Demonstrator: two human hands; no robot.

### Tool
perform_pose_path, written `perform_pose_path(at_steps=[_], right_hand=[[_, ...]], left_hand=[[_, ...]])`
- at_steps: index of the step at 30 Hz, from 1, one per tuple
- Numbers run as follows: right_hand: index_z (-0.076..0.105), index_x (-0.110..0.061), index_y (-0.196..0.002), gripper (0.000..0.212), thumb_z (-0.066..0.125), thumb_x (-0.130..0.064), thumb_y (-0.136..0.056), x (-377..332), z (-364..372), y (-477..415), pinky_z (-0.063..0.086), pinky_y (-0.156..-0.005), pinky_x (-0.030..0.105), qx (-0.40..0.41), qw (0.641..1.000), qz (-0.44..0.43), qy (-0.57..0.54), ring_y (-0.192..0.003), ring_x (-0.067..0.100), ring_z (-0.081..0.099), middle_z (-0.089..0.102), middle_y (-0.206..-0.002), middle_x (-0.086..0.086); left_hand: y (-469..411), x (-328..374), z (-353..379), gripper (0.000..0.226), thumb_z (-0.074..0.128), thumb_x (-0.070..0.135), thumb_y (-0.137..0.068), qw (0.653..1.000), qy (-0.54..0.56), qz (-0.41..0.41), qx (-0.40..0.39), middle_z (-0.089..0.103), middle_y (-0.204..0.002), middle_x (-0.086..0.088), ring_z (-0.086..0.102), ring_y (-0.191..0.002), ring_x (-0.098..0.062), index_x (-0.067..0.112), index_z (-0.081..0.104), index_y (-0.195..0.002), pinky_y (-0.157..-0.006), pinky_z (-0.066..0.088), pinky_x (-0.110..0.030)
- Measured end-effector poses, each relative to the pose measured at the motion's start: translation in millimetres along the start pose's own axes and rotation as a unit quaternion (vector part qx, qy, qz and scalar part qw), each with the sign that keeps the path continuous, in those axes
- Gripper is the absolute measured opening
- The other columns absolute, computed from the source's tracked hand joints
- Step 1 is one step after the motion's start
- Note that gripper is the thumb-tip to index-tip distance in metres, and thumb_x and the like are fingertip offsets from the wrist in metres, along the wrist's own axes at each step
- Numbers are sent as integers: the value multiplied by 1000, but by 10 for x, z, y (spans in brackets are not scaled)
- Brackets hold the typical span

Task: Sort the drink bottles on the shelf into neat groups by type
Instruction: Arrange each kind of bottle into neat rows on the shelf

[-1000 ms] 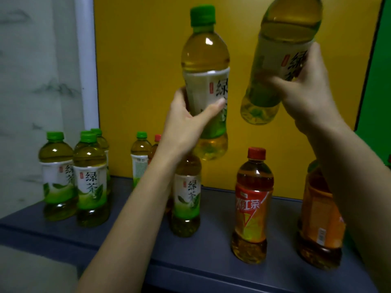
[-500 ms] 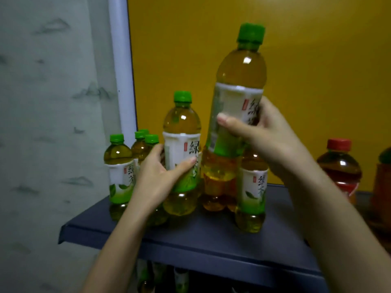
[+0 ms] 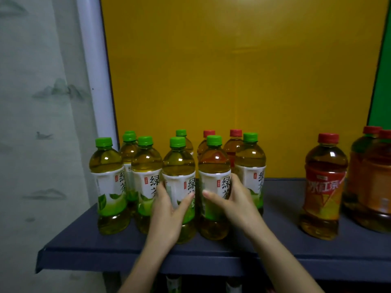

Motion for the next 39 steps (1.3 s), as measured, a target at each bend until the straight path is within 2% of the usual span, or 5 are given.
perform_pose_path(at_steps=[13,17,21,27,39], right_hand=[[37,-35,-132,49,56,-38,-87,-355,-171,35,34,-94,11,-17,982,-81,168,-113,-10,39,41,-118,-32],[50,-22,-129,44,56,-34,-87,-674,-566,-23,47,-96,30,16,968,-116,220,-112,5,54,58,-122,-9],[60,-22,-112,23,56,-25,-89,-1007,-965,-272,45,-74,4,52,964,-163,204,-83,-14,55,60,-95,-16],[58,-17,-118,31,56,-27,-90,-820,-1194,-991,48,-91,35,26,973,-70,220,-103,16,57,62,-115,2],[54,-14,-96,23,66,-27,-81,-229,-908,-1434,51,-86,37,-242,929,220,175,-104,24,56,57,-114,10]], left_hand=[[-11,60,35,87,72,20,-77,986,-69,46,145,25,-152,-3,18,-138,-8,15,20,-146,-114,21,-31],[59,353,-4,66,71,6,-77,955,-118,157,223,39,-136,-13,26,-125,-1,7,39,-135,-105,20,-7],[-58,849,-143,31,56,14,-86,914,-140,274,263,48,-112,0,40,-110,-6,5,53,-116,-97,28,-9],[-954,1338,-90,29,58,30,-88,953,-225,202,29,59,-101,2,57,-95,-17,12,56,-110,-85,49,-37],[-1814,765,480,37,63,21,-85,887,-261,-98,-369,64,-83,-5,61,-64,-13,1,52,-114,-64,53,-22]])
Point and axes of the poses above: each hand's wrist, its own y-axis away from the middle knuckle, its own z-axis out of the palm, x = y × z, the point moved 6 cm from there along -y, towards the middle knuckle
